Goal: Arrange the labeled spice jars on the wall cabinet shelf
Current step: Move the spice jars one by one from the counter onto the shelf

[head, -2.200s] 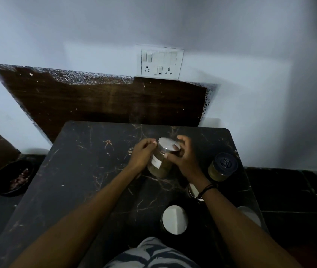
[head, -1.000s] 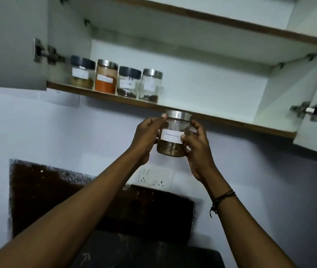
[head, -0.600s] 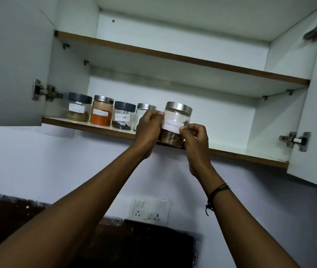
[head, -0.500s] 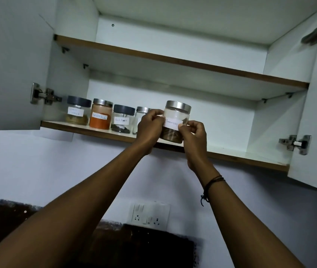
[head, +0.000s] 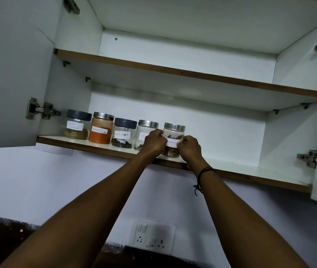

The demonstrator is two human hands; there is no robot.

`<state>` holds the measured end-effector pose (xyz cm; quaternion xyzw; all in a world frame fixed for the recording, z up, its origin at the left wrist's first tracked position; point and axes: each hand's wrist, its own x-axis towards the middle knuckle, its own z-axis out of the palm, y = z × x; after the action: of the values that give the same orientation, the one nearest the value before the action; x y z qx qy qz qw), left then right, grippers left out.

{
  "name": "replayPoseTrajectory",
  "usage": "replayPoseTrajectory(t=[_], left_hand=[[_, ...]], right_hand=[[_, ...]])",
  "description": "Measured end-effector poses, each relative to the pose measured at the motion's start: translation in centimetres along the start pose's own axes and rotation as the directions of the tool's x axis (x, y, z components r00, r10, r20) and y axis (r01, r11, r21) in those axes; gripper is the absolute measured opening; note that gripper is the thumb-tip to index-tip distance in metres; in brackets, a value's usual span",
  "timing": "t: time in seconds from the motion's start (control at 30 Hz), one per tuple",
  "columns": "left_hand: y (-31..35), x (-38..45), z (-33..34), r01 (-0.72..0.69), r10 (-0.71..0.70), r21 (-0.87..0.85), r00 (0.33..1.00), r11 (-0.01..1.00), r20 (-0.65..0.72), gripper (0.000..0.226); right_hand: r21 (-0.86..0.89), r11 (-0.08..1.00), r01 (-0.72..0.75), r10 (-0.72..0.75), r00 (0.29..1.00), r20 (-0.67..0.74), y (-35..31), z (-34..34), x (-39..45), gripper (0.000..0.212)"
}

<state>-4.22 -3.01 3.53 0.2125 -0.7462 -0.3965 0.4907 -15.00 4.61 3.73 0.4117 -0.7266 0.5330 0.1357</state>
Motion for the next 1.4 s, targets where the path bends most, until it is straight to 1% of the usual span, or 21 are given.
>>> replayPoseTrajectory(t=[0.1,0.2,0.27,0.33,0.43,0.53,0.57,0.63,0.7,0.77,0.87,0.93,1.0,1.1,1.17,1.23,1.3,1.33,1.4], left_hand=[[-0.7,0.7,0.2,-0.009,0.007,0.092,1.000,0.996,0.013,0.031],[-1.0,0.8,0.3,-0.062,0.055,0.160,0.997,0.985,0.046,0.021],[-1.2,0.6,0.4,-0.086,0.079,0.201,0.996,0.976,0.046,0.016],[-1.3,-0.1,0.4,-0.118,0.114,0.234,0.993,0.965,0.027,0.018],[-1.4,-2.1,0.5,-0.216,0.216,0.239,0.976,0.947,0.024,0.022],[-1.7,-5.8,0.5,-0.359,0.363,0.181,0.932,0.915,0.015,0.027],[-1.9,-7.2,0.6,-0.396,0.399,0.144,0.917,0.907,0.005,0.026],[-2.6,-10.2,0.8,-0.430,0.431,0.085,0.902,0.899,-0.001,0.025],[-4.2,-13.9,1.4,-0.412,0.411,0.037,0.911,0.911,0.034,0.026],[-6.4,-18.3,2.3,-0.361,0.360,-0.011,0.926,0.933,0.114,0.026],[-10.5,-24.7,3.9,-0.221,0.237,-0.092,0.939,0.971,0.248,0.027],[-13.2,-28.4,4.7,-0.170,0.190,-0.090,0.934,0.981,0.303,0.028],[-16.3,-32.3,5.7,-0.141,0.153,-0.057,0.919,0.988,0.363,0.029],[-20.9,-39.1,6.6,-0.115,0.080,0.040,0.863,0.992,0.499,0.036],[-23.7,-43.8,6.7,-0.091,-0.006,0.129,0.798,0.987,0.602,0.040],[-25.7,-47.9,6.5,-0.062,-0.084,0.185,0.721,0.981,0.688,0.043],[-26.6,-51.0,6.4,-0.048,-0.117,0.199,0.665,0.979,0.738,0.041],[-27.0,-52.2,6.4,-0.049,-0.120,0.199,0.652,0.979,0.749,0.040],[-27.6,-54.4,6.4,-0.049,-0.131,0.206,0.624,0.977,0.770,0.040]], right_hand=[[-0.103,0.994,0.030,-0.021,0.996,0.087,-0.1,0.4,0.4,0.025],[-0.131,0.990,0.042,-0.022,0.988,0.151,-0.1,0.4,0.5,0.030],[-0.140,0.989,0.039,-0.015,0.985,0.173,-0.1,0.1,0.1,0.025],[-0.135,0.990,0.034,-0.014,0.989,0.149,-0.1,-0.4,-0.7,0.011],[-0.071,0.993,0.094,-0.089,0.994,0.062,0.3,-1.2,-2.6,0.007],[0.070,0.991,0.117,-0.116,0.993,-0.024,0.6,-2.1,-6.4,0.033],[0.099,0.986,0.134,-0.129,0.990,-0.054,0.9,-2.4,-8.1,0.034],[0.118,0.974,0.192,-0.183,0.980,-0.080,1.9,-2.9,-11.6,0.032],[0.104,0.971,0.214,-0.210,0.977,-0.047,3.7,-3.0,-15.6,0.031],[0.096,0.980,0.175,-0.177,0.984,0.011,6.3,-2.8,-20.0,0.031],[0.118,0.993,0.020,-0.031,0.996,0.089,10.6,-1.8,-26.5,0.029],[0.116,0.991,-0.069,0.053,0.990,0.132,13.1,-1.2,-30.8,0.028],[0.059,0.988,-0.144,0.131,0.974,0.182,15.8,-0.4,-35.5,0.032],[-0.007,0.963,-0.271,0.263,0.929,0.260,19.3,0.4,-43.3,0.034],[-0.090,0.939,-0.332,0.344,0.894,0.287,21.2,0.7,-48.5,0.033],[-0.134,0.910,-0.391,0.413,0.845,0.341,22.7,0.7,-53.3,0.033],[-0.165,0.883,-0.440,0.467,0.782,0.414,23.6,0.6,-56.9,0.036],[-0.199,0.873,-0.446,0.486,0.756,0.438,23.8,0.5,-58.2,0.037],[-0.242,0.866,-0.438,0.500,0.735,0.459,24.0,0.2,-60.6,0.037]])
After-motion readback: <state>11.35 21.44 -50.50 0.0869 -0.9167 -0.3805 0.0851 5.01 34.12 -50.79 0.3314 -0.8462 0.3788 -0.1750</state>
